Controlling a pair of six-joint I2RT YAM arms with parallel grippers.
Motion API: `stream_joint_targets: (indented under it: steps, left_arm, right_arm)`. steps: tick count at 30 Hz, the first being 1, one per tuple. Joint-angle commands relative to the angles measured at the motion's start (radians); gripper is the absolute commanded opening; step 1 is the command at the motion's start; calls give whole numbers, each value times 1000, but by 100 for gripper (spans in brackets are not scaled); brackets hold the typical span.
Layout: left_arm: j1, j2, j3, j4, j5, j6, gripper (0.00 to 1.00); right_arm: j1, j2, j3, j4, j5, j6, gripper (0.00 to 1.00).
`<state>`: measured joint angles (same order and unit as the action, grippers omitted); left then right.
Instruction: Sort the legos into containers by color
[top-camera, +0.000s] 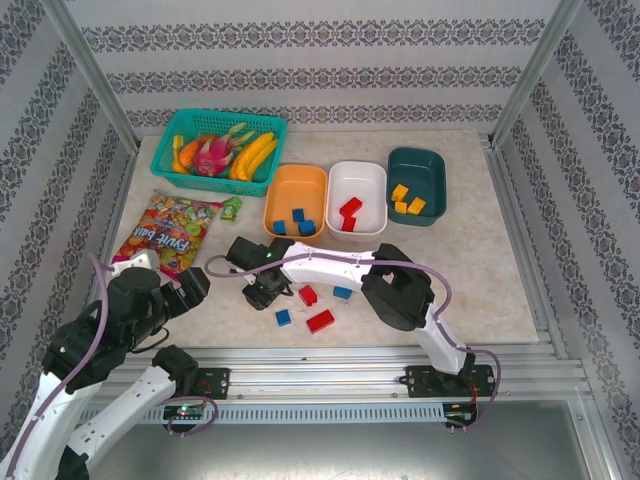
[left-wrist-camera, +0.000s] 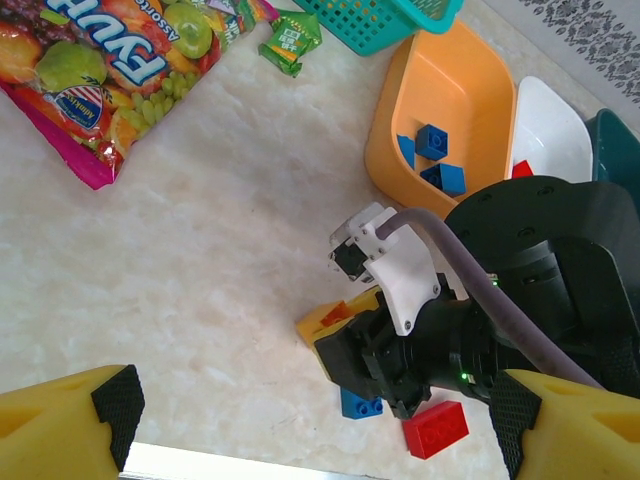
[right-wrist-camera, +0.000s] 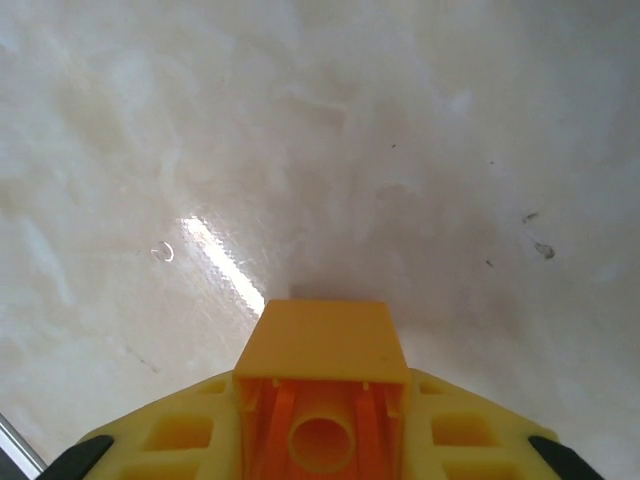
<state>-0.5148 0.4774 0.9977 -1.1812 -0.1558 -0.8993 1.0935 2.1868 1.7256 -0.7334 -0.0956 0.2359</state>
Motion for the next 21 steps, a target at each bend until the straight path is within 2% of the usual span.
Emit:
stream_joint_targets:
  steps: [1,7,10,15,21]
  left_arm:
    - [8,19,-7,45,21,-2,92]
    - [7,93,2,157,92,31,92]
    - [9,172,2,265,171,57,92]
    - [-4,360,11,476,320,80,92]
    - [-69,605,112,607,368,132,92]
  right_arm:
    - [-28,-53,8,-9,-10,26,24]
    - [-139,-241,-42,-2,5,78,23]
    - [-250,-359,-90,-1,9,100,22]
    - [-534,-517,-175,5,-14,142,22]
    - [-868,-518,-199,-9,27,204,22]
